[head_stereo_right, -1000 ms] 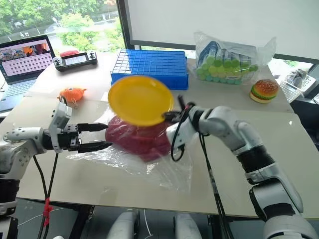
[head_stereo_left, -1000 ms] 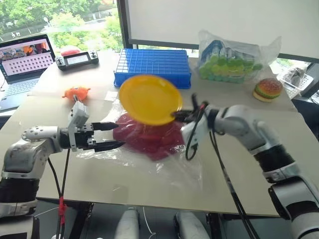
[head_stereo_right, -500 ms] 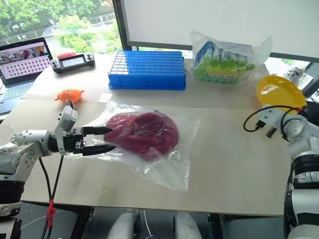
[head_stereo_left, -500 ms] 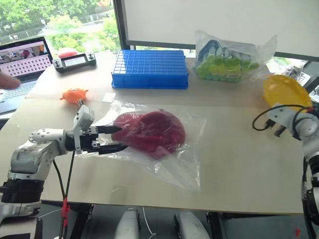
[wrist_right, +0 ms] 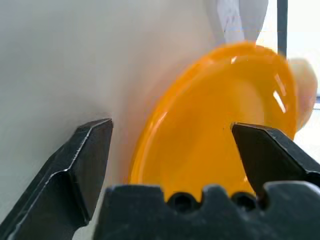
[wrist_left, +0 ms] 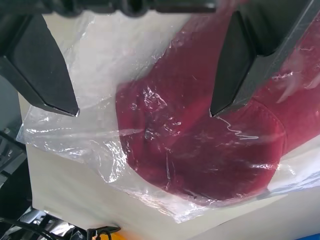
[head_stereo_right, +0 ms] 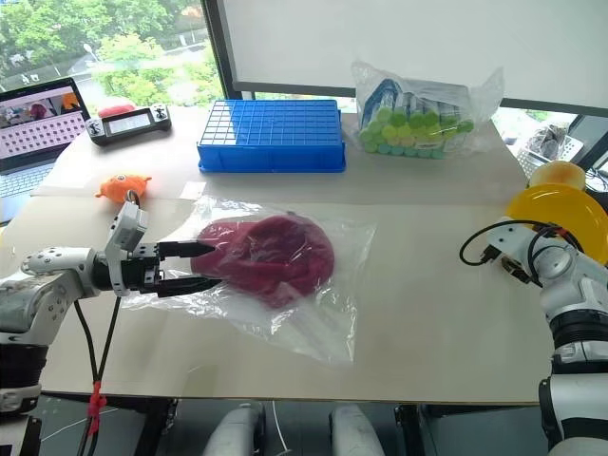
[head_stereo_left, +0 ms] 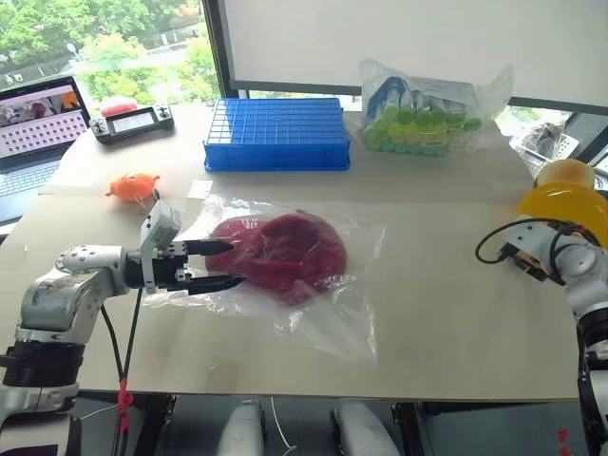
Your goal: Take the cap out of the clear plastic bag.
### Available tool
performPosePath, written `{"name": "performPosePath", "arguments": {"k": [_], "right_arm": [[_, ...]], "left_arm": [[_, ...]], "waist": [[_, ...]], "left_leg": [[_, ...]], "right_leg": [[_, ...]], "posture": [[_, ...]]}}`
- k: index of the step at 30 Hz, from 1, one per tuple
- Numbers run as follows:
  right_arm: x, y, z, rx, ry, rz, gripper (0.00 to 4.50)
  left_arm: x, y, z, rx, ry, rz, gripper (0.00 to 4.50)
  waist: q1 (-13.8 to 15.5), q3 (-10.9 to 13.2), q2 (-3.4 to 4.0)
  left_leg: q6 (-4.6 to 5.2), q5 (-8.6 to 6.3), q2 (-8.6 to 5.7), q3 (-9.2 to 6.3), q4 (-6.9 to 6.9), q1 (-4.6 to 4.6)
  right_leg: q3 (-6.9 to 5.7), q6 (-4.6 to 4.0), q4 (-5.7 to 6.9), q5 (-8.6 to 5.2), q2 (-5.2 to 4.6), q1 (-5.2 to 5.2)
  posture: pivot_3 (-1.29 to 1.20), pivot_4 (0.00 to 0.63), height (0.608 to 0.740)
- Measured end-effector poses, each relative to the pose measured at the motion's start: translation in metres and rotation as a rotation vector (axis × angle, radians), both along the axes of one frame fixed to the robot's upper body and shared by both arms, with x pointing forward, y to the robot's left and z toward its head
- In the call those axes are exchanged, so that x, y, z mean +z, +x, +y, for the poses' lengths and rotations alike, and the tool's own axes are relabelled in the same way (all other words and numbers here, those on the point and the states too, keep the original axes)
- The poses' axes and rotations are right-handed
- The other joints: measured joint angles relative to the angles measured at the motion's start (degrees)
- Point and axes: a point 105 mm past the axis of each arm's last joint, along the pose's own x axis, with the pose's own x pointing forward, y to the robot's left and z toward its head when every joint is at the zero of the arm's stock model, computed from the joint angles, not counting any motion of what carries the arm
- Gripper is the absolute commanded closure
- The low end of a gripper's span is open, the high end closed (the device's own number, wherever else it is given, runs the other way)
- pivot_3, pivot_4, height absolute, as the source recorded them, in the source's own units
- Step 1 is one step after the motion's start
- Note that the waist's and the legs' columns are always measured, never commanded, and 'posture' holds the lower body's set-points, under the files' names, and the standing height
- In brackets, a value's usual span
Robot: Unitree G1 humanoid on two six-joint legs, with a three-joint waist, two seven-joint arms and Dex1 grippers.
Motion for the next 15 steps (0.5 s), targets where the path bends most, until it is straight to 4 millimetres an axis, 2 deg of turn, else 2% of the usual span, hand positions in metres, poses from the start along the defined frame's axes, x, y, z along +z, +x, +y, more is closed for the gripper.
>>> {"name": "performPosePath", "arguments": {"k": [10,15], "right_arm": [[0.021,0.016,0.037,0.133,0.040,-0.109,0.07],[0.046,0.027,0.074,0.202,0.211,-0.261,0.07]], "left_arm": [[-0.001,0.000,0.001,0.004,0.002,0.004,0.00],[-0.002,0.001,0.002,0.006,0.006,0.005,0.00]], "waist": [[0.53,0.02,0.02],[0.44,0.03,0.01]], "left_leg": [[0.00,0.00,-0.01,0.00,-0.01,-0.09],[0.00,0.00,0.00,-0.02,-0.03,-0.11]], "right_leg": [[-0.01,0.00,-0.02,0.00,0.00,-0.08],[-0.01,0.00,-0.01,0.00,0.00,-0.09]], "posture": [[0.00,0.150,0.729],[0.00,0.150,0.729]]}}
